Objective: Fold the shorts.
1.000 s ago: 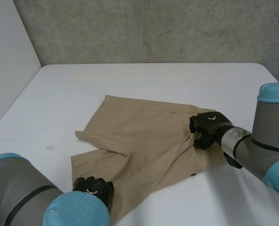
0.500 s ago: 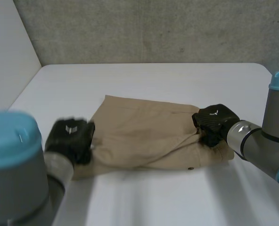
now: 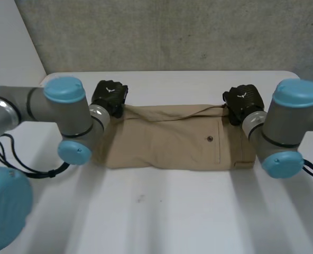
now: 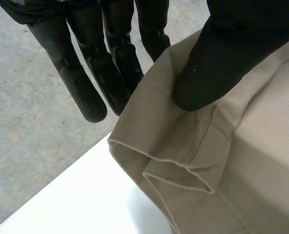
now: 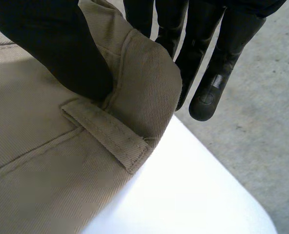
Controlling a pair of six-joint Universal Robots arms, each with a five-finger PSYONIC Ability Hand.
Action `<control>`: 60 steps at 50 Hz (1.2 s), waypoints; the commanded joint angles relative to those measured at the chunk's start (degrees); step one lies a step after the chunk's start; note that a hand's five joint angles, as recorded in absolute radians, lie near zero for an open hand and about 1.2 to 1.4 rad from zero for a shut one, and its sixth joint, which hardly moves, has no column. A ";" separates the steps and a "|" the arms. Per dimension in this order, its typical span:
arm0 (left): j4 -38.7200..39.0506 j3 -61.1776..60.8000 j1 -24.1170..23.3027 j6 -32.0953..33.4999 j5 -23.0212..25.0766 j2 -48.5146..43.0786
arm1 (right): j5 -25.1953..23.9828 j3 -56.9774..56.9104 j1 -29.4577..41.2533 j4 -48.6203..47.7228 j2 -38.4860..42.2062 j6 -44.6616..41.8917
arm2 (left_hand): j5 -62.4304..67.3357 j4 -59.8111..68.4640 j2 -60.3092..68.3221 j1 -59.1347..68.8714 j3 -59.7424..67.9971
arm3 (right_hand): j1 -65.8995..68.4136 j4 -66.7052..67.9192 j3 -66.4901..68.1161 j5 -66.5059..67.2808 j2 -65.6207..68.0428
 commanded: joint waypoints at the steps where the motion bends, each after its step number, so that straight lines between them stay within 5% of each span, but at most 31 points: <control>1: 6.95 6.23 0.76 -0.10 1.29 -8.04 | 1.27 -5.86 0.20 -5.89 8.36 -5.11 | 14.53 11.05 11.39 14.73 12.00 | 24.23 11.66 11.87 13.36 12.22; 9: 14.26 5.62 1.29 -0.10 1.12 -9.10 | 2.32 -7.72 0.29 -12.83 11.53 -9.34 | 14.39 10.91 11.24 14.59 11.85 | 24.23 11.66 11.87 13.36 12.22; 11: 14.80 4.92 1.12 -0.10 1.12 -8.84 | 2.32 -7.28 0.29 -13.45 11.27 -9.25 | -10.71 -14.19 -13.86 -10.51 -13.25 | 8.58 -3.99 -3.78 -2.29 -3.43; 13: 15.15 3.34 0.77 -0.10 1.03 -8.40 | 2.41 -7.01 0.38 -13.45 10.30 -8.81 | -46.79 -50.27 -49.93 -46.59 -49.32 | -23.71 -36.29 -36.07 -34.58 -35.73; 14: 15.24 2.81 0.59 -0.10 1.03 -7.96 | 2.50 -6.75 0.38 -13.36 9.69 -8.72 | -52.34 -55.82 -55.48 -52.14 -54.87 | -33.31 -45.88 -45.67 -44.18 -45.32; 16: 15.24 0.62 0.33 0.08 0.85 -5.25 | 2.59 -5.35 0.38 -13.27 6.46 -7.76 | -53.40 -56.88 -56.54 -53.20 -55.93 | -45.77 -58.34 -58.13 -56.64 -57.78; 23: 15.32 -8.96 0.32 -0.36 1.47 4.95 | 1.01 0.10 -0.24 -12.05 -2.79 0.06 | -53.57 -57.05 -56.72 -53.37 -56.11 | -45.77 -58.34 -58.13 -56.64 -57.78; 31: 14.97 -15.39 -0.99 -0.54 4.01 9.80 | -6.55 1.34 -2.96 -1.51 -6.32 4.45 | -53.74 -57.22 -56.88 -53.54 -56.27 | -45.77 -58.34 -58.13 -56.64 -57.78; 60: 11.11 16.76 2.34 4.46 13.86 -18.50 | -6.91 1.69 -2.79 0.26 -2.00 5.69 | -51.89 -55.37 -55.03 -51.69 -54.42 | -45.77 -58.34 -58.13 -56.64 -57.78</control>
